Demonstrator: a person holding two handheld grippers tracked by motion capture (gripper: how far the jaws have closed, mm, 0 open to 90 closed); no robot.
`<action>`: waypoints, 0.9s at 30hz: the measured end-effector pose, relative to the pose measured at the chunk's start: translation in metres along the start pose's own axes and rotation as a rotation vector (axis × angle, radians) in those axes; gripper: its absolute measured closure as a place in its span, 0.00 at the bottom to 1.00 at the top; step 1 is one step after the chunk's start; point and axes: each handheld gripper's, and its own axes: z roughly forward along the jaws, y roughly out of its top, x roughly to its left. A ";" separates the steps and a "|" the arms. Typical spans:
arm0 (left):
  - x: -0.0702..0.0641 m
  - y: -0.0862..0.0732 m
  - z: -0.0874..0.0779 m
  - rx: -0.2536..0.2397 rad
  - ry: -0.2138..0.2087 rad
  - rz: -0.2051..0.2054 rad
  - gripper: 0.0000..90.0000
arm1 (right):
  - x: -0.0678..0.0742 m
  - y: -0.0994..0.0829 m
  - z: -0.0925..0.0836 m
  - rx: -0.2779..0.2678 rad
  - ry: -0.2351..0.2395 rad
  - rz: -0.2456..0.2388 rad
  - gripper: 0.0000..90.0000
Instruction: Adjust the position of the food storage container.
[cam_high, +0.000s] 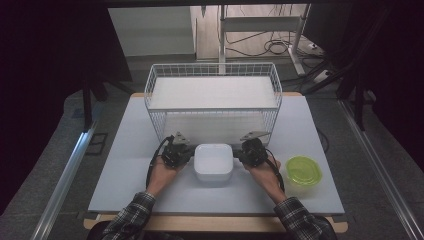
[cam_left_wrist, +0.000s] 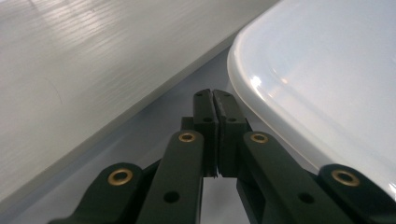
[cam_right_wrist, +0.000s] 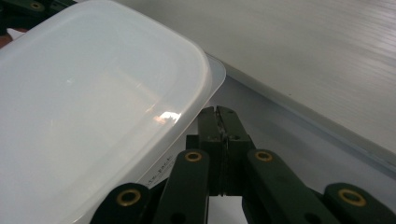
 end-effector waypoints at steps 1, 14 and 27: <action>0.000 -0.001 0.000 0.001 -0.005 0.002 0.99 | 0.001 0.000 0.000 0.001 0.006 0.003 1.00; -0.017 -0.013 -0.018 0.037 -0.041 0.016 0.98 | 0.020 -0.010 -0.013 0.046 0.019 -0.026 0.99; -0.023 -0.019 -0.037 0.027 -0.021 0.046 0.86 | 0.029 -0.021 -0.029 0.048 -0.004 -0.047 0.91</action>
